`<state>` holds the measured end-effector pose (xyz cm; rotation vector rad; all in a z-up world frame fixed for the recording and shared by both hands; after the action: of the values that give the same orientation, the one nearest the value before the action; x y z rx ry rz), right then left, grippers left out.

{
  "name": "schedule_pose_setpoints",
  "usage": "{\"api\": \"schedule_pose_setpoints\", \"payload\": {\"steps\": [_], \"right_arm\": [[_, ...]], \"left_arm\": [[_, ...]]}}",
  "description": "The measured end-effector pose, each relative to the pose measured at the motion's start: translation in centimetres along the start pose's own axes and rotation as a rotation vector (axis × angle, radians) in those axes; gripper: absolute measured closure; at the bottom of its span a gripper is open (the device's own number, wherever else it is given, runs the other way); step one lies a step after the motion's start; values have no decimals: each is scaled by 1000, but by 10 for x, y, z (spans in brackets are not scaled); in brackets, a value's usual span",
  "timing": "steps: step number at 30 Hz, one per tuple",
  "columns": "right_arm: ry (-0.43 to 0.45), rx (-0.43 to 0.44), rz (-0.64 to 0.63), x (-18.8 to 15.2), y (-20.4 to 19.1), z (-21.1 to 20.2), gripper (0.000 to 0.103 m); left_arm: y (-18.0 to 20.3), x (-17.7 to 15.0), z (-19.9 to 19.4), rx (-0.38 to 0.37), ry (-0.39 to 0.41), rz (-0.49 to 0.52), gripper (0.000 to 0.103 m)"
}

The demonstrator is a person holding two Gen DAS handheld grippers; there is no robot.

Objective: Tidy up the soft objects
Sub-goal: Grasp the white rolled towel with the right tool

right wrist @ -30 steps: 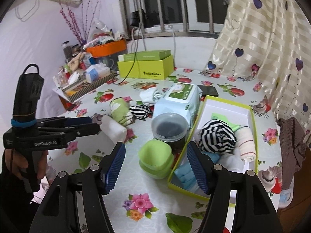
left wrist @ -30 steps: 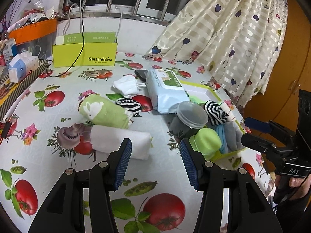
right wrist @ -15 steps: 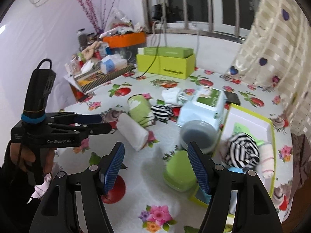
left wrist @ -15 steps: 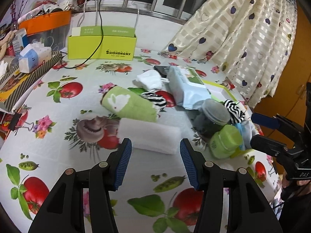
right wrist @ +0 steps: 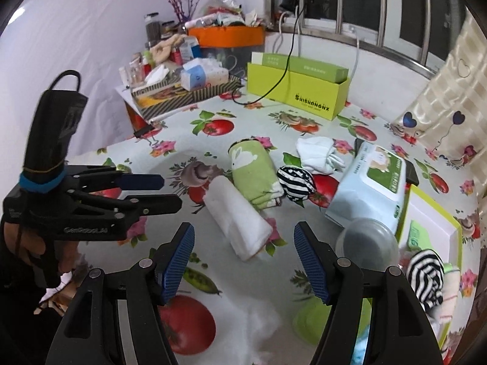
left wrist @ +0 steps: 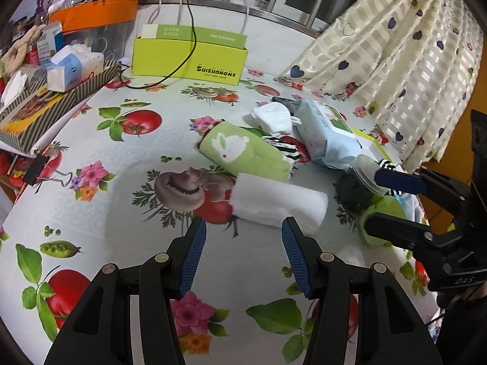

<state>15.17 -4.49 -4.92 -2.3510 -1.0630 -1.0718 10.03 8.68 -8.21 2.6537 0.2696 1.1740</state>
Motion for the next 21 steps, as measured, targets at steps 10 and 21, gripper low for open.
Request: {"api": "schedule_pose_setpoints", "payload": {"steps": [10, 21], "right_arm": [[-136, -8, -44, 8, -5, 58, 35], [-239, 18, -80, -9, -13, 95, 78]], "left_arm": [[-17, 1, 3, -6, 1, -38, 50], [-29, 2, 2, -8, 4, -73, 50]]}}
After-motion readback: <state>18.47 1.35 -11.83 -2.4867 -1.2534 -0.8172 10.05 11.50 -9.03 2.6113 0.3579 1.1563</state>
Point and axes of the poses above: each gripper's, at about its wrist camera, not at the fingertips, and z roughly the way its jaws point, y to its right, x to its top, the point moved 9 cm from there along z, roughly the way its jaws point, and after that the axes turned 4 degrees about y, right-handed, at the moved point
